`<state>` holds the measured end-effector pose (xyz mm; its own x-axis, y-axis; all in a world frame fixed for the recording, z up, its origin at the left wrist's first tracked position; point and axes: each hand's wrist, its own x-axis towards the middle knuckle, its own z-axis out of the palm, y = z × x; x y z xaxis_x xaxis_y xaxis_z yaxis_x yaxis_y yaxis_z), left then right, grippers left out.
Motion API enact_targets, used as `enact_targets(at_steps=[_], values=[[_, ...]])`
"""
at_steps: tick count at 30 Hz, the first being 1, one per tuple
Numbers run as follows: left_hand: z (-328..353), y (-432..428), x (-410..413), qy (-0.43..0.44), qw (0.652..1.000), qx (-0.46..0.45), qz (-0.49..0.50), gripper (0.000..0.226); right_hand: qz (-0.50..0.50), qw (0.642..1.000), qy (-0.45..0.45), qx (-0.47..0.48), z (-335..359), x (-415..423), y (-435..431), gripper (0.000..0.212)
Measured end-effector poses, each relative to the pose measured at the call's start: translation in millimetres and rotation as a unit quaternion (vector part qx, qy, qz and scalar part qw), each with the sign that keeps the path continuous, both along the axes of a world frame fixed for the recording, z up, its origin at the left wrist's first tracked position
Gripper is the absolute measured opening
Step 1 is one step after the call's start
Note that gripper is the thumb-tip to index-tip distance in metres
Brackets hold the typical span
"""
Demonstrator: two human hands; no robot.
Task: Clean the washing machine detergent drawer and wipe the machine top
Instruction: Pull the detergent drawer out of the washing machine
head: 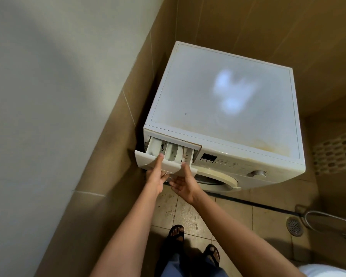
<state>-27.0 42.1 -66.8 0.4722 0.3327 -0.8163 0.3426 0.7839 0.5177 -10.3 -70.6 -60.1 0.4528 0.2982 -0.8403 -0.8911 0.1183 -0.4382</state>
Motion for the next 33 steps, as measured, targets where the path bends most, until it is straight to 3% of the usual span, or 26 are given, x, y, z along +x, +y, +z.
enact_targets(at_steps=[7,11,15,18,22,24,26,28,30,33], values=[[1,0,-42,0.02,1.0,0.0,0.012,0.059,0.056,0.998,0.015,-0.029,2,-33,-48,0.101],[5,-2,-53,0.021,1.0,-0.009,0.016,0.062,0.054,0.998,0.003,-0.015,5,-44,-66,0.104],[10,-6,-52,0.02,1.0,-0.007,0.018,0.061,0.047,0.998,-0.023,-0.018,10,-43,-67,0.095],[8,-6,-52,0.021,1.0,-0.001,0.015,0.059,0.028,0.999,-0.029,-0.021,10,-36,-64,0.076],[3,-4,-53,0.02,1.0,0.004,0.009,0.062,0.124,0.987,-0.036,-0.093,17,-26,-55,0.052],[0,-3,-53,0.021,1.0,0.005,0.008,0.056,0.164,0.965,-0.086,-0.187,17,-22,-49,0.051],[-3,-3,-54,0.02,1.0,0.001,0.009,0.05,0.165,0.903,-0.22,-0.331,16,-13,-43,0.039],[-6,-2,-54,0.022,1.0,0.002,0.01,0.049,0.154,0.854,-0.33,-0.372,21,2,-34,0.024],[-6,-2,-54,0.025,1.0,0.005,0.012,0.05,0.164,0.863,-0.342,-0.335,29,19,-19,0.019],[-8,-1,-53,0.026,1.0,0.009,0.011,0.049,0.191,0.887,-0.287,-0.307,29,46,8,0.029]])
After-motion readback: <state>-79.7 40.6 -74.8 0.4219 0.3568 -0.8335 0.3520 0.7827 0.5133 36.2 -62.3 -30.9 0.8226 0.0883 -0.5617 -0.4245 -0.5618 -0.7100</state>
